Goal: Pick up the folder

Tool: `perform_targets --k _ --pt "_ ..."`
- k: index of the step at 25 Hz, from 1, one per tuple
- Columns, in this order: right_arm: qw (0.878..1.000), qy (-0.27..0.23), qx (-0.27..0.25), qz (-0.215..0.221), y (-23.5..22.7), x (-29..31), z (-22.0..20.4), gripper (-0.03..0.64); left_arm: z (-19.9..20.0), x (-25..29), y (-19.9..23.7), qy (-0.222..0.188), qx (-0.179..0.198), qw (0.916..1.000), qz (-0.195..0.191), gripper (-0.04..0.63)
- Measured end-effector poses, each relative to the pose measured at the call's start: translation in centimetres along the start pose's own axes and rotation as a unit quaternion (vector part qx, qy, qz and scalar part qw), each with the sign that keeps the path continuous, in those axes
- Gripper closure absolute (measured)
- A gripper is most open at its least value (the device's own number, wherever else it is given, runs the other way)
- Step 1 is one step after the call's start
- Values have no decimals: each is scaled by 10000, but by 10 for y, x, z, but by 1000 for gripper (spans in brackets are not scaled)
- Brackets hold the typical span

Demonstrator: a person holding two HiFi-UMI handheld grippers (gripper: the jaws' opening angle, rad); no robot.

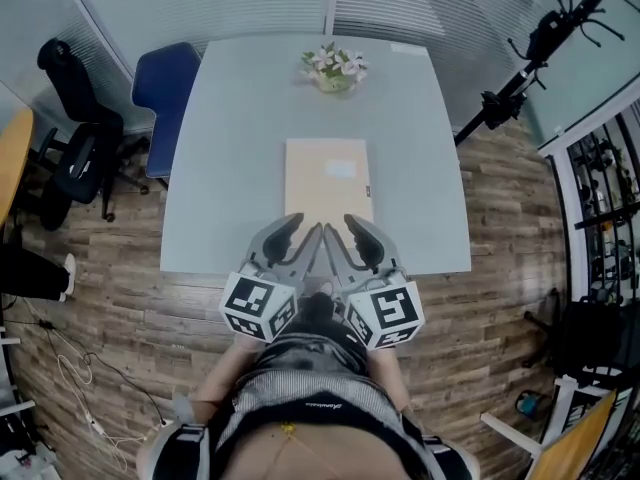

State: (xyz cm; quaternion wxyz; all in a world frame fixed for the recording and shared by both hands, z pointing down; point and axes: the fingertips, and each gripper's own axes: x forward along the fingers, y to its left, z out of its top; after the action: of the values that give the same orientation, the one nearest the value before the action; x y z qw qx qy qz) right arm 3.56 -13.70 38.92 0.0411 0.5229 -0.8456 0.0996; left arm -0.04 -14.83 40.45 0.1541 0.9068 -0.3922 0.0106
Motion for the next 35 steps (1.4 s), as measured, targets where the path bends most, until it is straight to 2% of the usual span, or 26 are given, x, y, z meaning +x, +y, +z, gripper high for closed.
perform_targets --k 3,7,13,20,28,32,35 --pt "10000 24 -15 65 -19 9 2 486 2 20 3 -14 -68 9999 92 479" --pt "9997 111 -56 189 -39 20 0 485 2 41 5 -10 32 9998 214 479" --pt "9990 226 -61 386 -54 37 -6 485 -4 59 15 46 12 9992 395 479" --pt "9978 576 -63 320 -71 54 -24 480 -9 74 39 193 -46 9983 545 479" --pt "9925 1209 157 -94 -112 86 -74 457 -53 107 85 888 -229 9939 618 468" --pt "9859 1583 381 -390 -138 101 -112 444 -85 114 116 1291 -440 9875 784 457" --pt "9793 1849 540 -629 -158 109 -143 436 -112 116 139 1594 -751 9803 894 454"
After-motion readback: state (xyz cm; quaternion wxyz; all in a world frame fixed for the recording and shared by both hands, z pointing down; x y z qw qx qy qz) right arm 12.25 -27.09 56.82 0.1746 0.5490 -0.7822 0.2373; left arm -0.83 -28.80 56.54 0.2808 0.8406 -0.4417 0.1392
